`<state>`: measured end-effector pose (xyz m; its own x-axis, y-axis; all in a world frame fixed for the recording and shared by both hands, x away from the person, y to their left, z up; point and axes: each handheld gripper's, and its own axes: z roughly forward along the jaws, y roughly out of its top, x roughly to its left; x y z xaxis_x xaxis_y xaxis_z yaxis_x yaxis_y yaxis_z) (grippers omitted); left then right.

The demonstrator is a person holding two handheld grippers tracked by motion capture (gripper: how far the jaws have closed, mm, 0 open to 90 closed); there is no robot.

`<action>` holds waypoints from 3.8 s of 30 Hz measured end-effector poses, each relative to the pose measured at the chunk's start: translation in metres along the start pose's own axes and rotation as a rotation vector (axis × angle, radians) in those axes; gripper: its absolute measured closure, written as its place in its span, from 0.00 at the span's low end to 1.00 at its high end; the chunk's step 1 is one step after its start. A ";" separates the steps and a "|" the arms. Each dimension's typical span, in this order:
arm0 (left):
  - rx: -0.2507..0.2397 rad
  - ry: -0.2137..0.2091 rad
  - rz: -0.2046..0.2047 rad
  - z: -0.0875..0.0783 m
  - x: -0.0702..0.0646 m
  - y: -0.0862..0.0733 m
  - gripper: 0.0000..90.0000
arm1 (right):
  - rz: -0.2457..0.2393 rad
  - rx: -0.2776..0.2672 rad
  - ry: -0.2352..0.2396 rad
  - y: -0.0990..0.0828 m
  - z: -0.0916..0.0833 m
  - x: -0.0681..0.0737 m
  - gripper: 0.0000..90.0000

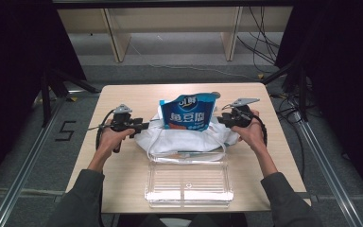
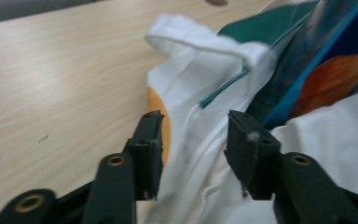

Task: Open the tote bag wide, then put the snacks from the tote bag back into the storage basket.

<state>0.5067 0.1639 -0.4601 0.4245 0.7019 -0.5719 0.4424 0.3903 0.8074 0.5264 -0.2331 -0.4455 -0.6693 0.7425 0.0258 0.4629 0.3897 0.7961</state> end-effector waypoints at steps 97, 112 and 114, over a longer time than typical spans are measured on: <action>0.437 0.113 0.523 -0.164 -0.009 -0.079 0.23 | -0.364 0.110 0.125 0.157 -0.065 0.079 0.42; 0.435 0.108 0.519 -0.165 -0.010 -0.080 0.23 | -0.482 0.236 0.175 0.180 -0.031 0.091 0.69; 0.435 0.110 0.523 -0.165 -0.010 -0.080 0.23 | -0.469 0.260 0.176 0.180 -0.028 0.091 0.73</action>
<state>0.3369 0.2238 -0.4946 0.5961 0.7983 -0.0861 0.4876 -0.2748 0.8287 0.5324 -0.1114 -0.2831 -0.9144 0.3641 -0.1768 0.2057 0.7942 0.5718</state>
